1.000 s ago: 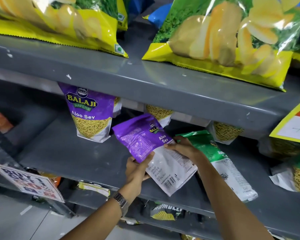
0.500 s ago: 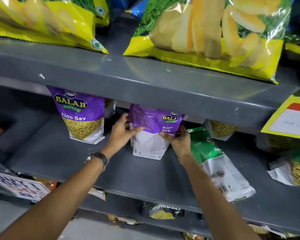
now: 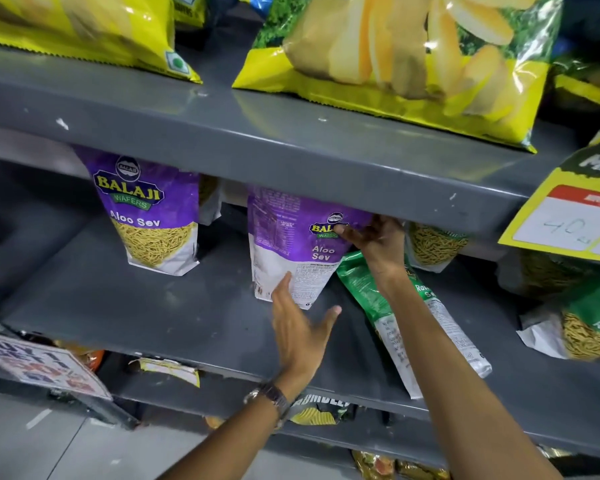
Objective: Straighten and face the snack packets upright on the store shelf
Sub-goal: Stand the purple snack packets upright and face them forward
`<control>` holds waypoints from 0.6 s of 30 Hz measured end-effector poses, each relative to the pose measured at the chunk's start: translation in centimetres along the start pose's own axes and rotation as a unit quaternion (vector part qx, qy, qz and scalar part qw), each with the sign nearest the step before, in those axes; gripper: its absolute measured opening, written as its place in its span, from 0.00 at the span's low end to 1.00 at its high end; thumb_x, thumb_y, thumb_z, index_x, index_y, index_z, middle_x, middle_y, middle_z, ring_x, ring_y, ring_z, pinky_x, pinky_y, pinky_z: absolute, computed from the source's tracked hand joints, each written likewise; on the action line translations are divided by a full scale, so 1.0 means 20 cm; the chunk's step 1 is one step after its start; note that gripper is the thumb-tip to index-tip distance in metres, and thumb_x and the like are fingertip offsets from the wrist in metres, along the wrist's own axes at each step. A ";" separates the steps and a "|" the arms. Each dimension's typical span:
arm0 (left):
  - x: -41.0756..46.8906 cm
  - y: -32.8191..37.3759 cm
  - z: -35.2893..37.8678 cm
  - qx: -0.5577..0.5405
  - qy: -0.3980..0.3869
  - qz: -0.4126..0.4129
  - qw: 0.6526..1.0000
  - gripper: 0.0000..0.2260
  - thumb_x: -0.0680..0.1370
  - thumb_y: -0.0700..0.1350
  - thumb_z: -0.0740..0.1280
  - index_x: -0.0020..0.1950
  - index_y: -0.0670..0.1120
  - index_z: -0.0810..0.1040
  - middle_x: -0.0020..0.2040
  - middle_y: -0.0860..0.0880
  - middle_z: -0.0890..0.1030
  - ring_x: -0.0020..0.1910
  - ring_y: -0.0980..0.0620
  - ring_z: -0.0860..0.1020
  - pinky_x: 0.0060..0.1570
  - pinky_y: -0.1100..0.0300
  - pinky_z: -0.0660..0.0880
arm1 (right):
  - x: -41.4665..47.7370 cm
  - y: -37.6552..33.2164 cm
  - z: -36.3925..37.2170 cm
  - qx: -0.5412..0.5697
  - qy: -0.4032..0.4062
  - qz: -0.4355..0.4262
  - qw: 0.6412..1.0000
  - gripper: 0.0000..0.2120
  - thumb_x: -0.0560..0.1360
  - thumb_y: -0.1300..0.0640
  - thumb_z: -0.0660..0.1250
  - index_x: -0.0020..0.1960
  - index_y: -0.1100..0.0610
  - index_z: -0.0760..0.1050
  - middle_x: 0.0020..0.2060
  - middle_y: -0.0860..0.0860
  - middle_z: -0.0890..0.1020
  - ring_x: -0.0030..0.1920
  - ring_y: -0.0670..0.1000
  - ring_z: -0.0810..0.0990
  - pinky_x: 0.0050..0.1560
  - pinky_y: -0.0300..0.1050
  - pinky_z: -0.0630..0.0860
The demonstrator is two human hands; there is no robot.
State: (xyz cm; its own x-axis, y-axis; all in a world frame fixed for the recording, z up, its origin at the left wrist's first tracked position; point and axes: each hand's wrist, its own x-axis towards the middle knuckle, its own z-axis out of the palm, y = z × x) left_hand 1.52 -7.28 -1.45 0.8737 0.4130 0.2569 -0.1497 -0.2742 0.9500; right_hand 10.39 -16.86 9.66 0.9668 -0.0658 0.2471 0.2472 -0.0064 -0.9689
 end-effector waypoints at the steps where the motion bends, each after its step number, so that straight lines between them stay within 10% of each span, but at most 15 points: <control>1: 0.00 0.02 0.02 -0.006 -0.006 -0.013 1.000 0.42 0.64 0.54 0.76 0.71 0.43 0.59 0.67 0.44 0.67 0.66 0.50 0.65 0.65 0.57 0.64 | -0.01 -0.01 0.01 -0.019 0.002 -0.013 1.000 0.15 0.62 0.71 0.75 0.37 0.51 0.80 0.36 0.44 0.84 0.36 0.44 0.84 0.40 0.38 0.81; 7: 0.07 0.04 0.06 -0.008 -0.007 -0.022 1.000 0.52 0.60 0.61 0.74 0.75 0.43 0.51 0.74 0.41 0.58 0.74 0.47 0.57 0.72 0.51 0.60 | -0.13 -0.01 0.06 -0.063 -0.003 -0.029 0.998 0.15 0.57 0.58 0.80 0.42 0.55 0.81 0.42 0.58 0.85 0.45 0.61 0.84 0.49 0.63 0.80; 15: 0.28 -0.05 -0.06 -0.016 -0.038 -0.058 0.997 0.40 0.59 0.56 0.77 0.67 0.55 0.63 0.62 0.53 0.75 0.60 0.51 0.76 0.56 0.47 0.76 | -0.18 -0.06 0.08 -0.036 -0.173 0.005 0.984 0.12 0.63 0.60 0.77 0.43 0.51 0.79 0.39 0.49 0.85 0.41 0.46 0.83 0.43 0.37 0.79; 18: 0.35 -0.11 -0.14 -0.022 -0.076 -0.062 0.995 0.41 0.57 0.54 0.79 0.64 0.53 0.62 0.57 0.55 0.77 0.56 0.50 0.78 0.53 0.51 0.77 | -0.11 -0.05 0.07 0.022 -0.064 -0.014 0.998 0.10 0.66 0.68 0.73 0.39 0.53 0.79 0.33 0.44 0.86 0.37 0.42 0.83 0.38 0.34 0.79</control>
State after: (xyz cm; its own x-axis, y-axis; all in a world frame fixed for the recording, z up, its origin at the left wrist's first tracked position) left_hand 6.72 -1.38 -1.22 0.9464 0.3034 0.1109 -0.0540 -0.1899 0.9803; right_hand 8.11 -15.31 10.04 0.9592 0.0622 0.2756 0.2737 0.0380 -0.9611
